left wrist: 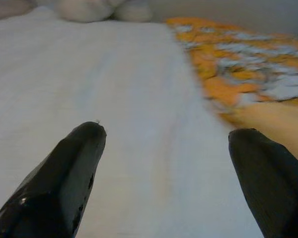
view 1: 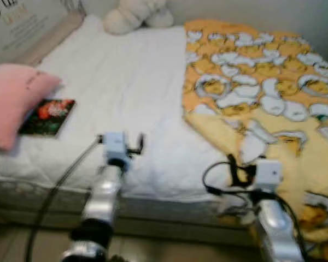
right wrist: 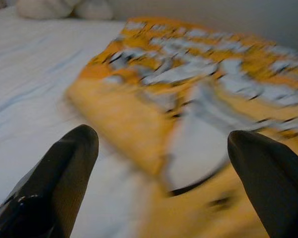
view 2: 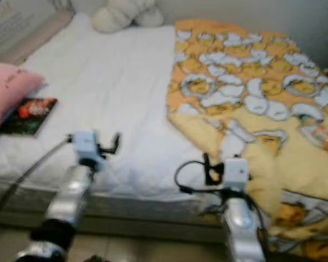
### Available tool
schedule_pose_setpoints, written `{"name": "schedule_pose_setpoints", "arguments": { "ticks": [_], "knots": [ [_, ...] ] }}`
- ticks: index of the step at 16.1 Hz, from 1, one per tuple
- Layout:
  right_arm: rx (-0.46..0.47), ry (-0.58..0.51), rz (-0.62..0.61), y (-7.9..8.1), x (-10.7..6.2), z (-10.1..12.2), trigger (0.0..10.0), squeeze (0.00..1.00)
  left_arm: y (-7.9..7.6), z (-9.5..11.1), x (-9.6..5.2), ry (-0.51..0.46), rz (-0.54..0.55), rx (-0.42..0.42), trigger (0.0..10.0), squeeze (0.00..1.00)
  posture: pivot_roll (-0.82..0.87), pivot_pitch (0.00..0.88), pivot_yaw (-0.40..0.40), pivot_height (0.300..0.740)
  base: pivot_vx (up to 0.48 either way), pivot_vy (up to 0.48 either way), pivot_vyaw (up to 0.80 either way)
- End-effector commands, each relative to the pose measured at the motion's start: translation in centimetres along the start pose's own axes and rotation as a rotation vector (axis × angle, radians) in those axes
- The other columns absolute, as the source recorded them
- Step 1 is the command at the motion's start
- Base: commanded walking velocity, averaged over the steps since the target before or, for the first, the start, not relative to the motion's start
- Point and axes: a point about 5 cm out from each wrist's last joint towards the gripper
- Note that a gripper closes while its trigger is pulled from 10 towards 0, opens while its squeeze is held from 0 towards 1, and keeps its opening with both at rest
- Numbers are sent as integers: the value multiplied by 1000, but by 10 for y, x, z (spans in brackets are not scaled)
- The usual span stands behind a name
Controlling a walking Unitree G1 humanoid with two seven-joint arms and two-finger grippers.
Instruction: Clean up the room
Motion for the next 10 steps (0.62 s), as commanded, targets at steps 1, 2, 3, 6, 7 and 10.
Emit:
{"name": "schedule_pose_setpoints", "arguments": {
  "ticks": [1, 2, 3, 6, 7, 10],
  "knots": [
    [3, -52, 25, 5, 4, 9, 10000, 1000, 4, 6, 0, -32, 4, 38, 10000, 1000, 14, 0, -20, 740, 0, -458, 0],
    [16, -71, 24, 4, 7, 13, 10000, 1000, 4, 10, 2, -53, 6, 41, 10000, 1000, 16, 0, -23, 740, 0, -458, 0],
    [26, -92, 14, 3, 9, 17, 10000, 1000, 4, 14, 4, -68, 9, 36, 10000, 1000, 19, 0, -25, 740, 0, -458, 0],
    [33, -99, 11, 3, 12, 18, 10000, 1000, 2, 19, 6, -90, 3, 34, 10000, 1000, 23, 0, -32, 740, 0, -458, 0],
    [34, -86, 14, 3, 13, 16, 10000, 1000, -1, 21, 7, -96, -15, 27, 10000, 1000, 27, 0, -34, 740, 0, -458, 0],
    [69, -58, -16, 1, 14, 12, 10000, 1000, -5, 23, 8, -102, -41, 30, 10000, 1000, 28, 0, -36, 740, 0, -456, 0]
  ]
}}
Point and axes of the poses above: a point about 5 cm out from each wrist's last joint towards the gripper, its own x axis pointing out of the wrist towards the gripper, its own z axis along the axis of the wrist's last joint, y = z × x, and after that the axes turned 5 degrees about x, right-handed
